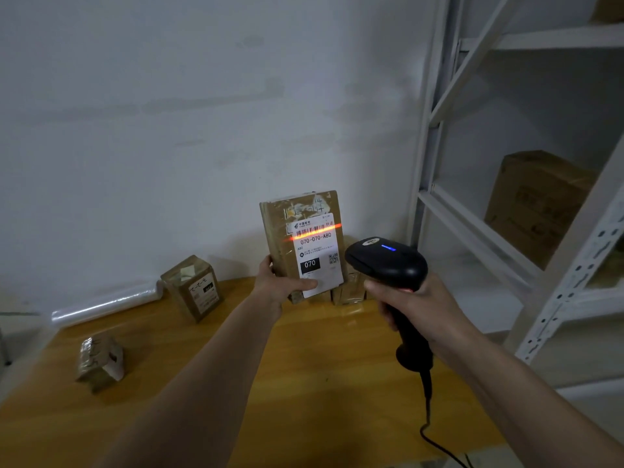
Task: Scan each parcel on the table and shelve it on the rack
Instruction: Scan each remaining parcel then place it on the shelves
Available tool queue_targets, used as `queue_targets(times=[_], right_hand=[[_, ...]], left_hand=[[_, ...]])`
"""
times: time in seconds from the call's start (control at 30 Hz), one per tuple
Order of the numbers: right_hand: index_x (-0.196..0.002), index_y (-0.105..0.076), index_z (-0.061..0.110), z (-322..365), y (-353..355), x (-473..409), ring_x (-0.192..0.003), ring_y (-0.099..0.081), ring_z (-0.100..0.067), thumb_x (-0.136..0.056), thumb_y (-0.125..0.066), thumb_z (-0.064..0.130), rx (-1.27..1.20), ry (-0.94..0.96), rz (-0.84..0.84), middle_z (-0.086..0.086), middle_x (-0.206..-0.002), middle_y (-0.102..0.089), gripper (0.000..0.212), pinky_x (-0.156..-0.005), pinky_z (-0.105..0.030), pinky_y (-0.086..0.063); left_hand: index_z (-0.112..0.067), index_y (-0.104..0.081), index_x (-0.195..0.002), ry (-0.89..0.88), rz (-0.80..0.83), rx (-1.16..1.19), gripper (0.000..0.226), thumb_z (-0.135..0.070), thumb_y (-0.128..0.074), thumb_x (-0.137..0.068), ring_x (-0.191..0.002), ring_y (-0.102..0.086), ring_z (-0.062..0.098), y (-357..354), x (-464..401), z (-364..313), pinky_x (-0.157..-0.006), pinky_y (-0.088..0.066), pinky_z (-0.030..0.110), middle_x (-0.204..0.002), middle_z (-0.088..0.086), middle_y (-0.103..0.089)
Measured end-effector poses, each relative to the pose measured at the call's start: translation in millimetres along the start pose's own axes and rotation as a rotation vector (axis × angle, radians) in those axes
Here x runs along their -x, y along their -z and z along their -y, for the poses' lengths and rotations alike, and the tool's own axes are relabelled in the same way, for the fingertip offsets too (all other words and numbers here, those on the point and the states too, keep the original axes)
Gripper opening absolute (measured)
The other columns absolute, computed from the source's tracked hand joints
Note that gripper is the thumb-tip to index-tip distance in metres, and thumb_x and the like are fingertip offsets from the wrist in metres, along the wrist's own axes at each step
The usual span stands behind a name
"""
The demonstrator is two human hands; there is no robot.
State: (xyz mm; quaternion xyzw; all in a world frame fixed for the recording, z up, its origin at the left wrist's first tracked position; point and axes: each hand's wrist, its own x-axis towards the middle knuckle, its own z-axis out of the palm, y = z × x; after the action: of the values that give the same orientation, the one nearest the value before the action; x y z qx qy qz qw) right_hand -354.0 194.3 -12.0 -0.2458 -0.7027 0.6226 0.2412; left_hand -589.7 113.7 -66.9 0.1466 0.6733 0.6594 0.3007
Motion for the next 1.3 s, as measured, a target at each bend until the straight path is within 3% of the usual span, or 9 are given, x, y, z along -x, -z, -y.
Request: queue_targets(times=[0.2,0.33,0.47,0.73,0.8,0.87,1.0,1.13,1.3], right_hand=[[-0.088,-0.070,0.012,-14,13,22,-0.054,-0.058,-0.016,-0.083,-0.074,0.023,-0.047,-0.063,-0.109,-0.005,-0.062,-0.064,0.013,-0.052,-0.024,-0.049],[-0.077,-0.069,0.007,-21,41,50,-0.052,-0.056,-0.018,-0.083,-0.074,0.020,-0.090,-0.095,-0.192,-0.008,-0.061,-0.063,0.015,-0.050,-0.024,-0.048],[-0.074,-0.067,0.002,-22,78,80,-0.048,-0.050,-0.023,-0.083,-0.074,0.014,-0.190,-0.095,-0.304,-0.015,-0.062,-0.060,0.017,-0.047,-0.028,-0.043],[-0.069,-0.063,0.004,-15,184,168,-0.049,-0.048,-0.023,-0.084,-0.071,0.010,-0.270,-0.023,-0.493,-0.016,-0.061,-0.057,0.018,-0.052,-0.032,-0.043],[-0.074,-0.062,0.002,-13,216,191,-0.049,-0.050,-0.022,-0.085,-0.069,0.009,-0.270,0.000,-0.537,-0.017,-0.062,-0.057,0.015,-0.050,-0.030,-0.044],[-0.079,-0.062,0.001,-13,246,214,-0.049,-0.050,-0.022,-0.086,-0.067,0.008,-0.271,0.022,-0.601,-0.017,-0.063,-0.055,0.011,-0.049,-0.029,-0.045],[-0.087,-0.065,0.002,-17,306,258,-0.053,-0.051,-0.024,-0.085,-0.070,0.011,-0.281,0.005,-0.740,-0.015,-0.062,-0.057,0.010,-0.055,-0.035,-0.044],[-0.080,-0.065,0.008,-20,360,295,-0.054,-0.052,-0.024,-0.083,-0.071,0.010,-0.253,0.021,-0.812,-0.012,-0.063,-0.059,0.007,-0.054,-0.036,-0.045],[-0.066,-0.068,0.015,-28,410,330,-0.052,-0.051,-0.021,-0.079,-0.073,0.007,-0.201,0.030,-0.860,-0.010,-0.059,-0.056,0.016,-0.055,-0.033,-0.046]], left_hand=[[-0.016,-0.035,-0.145,0.060,0.138,-0.034,0.117,0.003,-0.092,-0.045,-0.126,-0.051,0.030,-31,9,25,-0.103,-0.045,0.054,-0.136,0.007,-0.055],[-0.015,-0.030,-0.149,0.161,0.387,-0.150,0.129,0.002,-0.093,-0.038,-0.128,-0.049,0.032,-59,30,41,-0.105,-0.043,0.053,-0.139,0.010,-0.053],[-0.016,-0.040,-0.142,0.284,0.722,-0.383,0.107,0.006,-0.089,-0.050,-0.114,-0.061,0.035,-95,57,44,-0.096,-0.051,0.052,-0.121,0.012,-0.067],[-0.007,-0.050,-0.134,0.288,1.086,-0.555,0.089,0.002,-0.087,-0.054,-0.125,-0.049,0.047,-225,132,40,-0.108,-0.034,0.061,-0.123,0.021,-0.065],[-0.010,-0.051,-0.130,0.255,1.066,-0.529,0.084,0.006,-0.087,-0.056,-0.121,-0.054,0.046,-262,151,41,-0.104,-0.042,0.057,-0.120,0.019,-0.067],[-0.016,-0.052,-0.126,0.222,0.973,-0.465,0.088,0.004,-0.090,-0.049,-0.108,-0.065,0.035,-298,172,44,-0.093,-0.054,0.048,-0.115,0.011,-0.071],[-0.016,-0.056,-0.124,0.210,0.888,-0.337,0.092,-0.005,-0.091,-0.039,-0.096,-0.070,0.024,-368,210,47,-0.086,-0.057,0.042,-0.104,0.005,-0.074],[-0.011,-0.054,-0.127,0.213,0.863,-0.242,0.094,-0.005,-0.090,-0.040,-0.053,-0.067,0.009,-430,251,44,-0.051,-0.054,0.023,-0.085,0.002,-0.073],[-0.013,-0.046,-0.133,0.197,0.825,-0.223,0.088,0.002,-0.088,-0.056,-0.061,-0.067,0.011,-490,288,52,-0.049,-0.053,0.022,-0.094,0.004,-0.072]])
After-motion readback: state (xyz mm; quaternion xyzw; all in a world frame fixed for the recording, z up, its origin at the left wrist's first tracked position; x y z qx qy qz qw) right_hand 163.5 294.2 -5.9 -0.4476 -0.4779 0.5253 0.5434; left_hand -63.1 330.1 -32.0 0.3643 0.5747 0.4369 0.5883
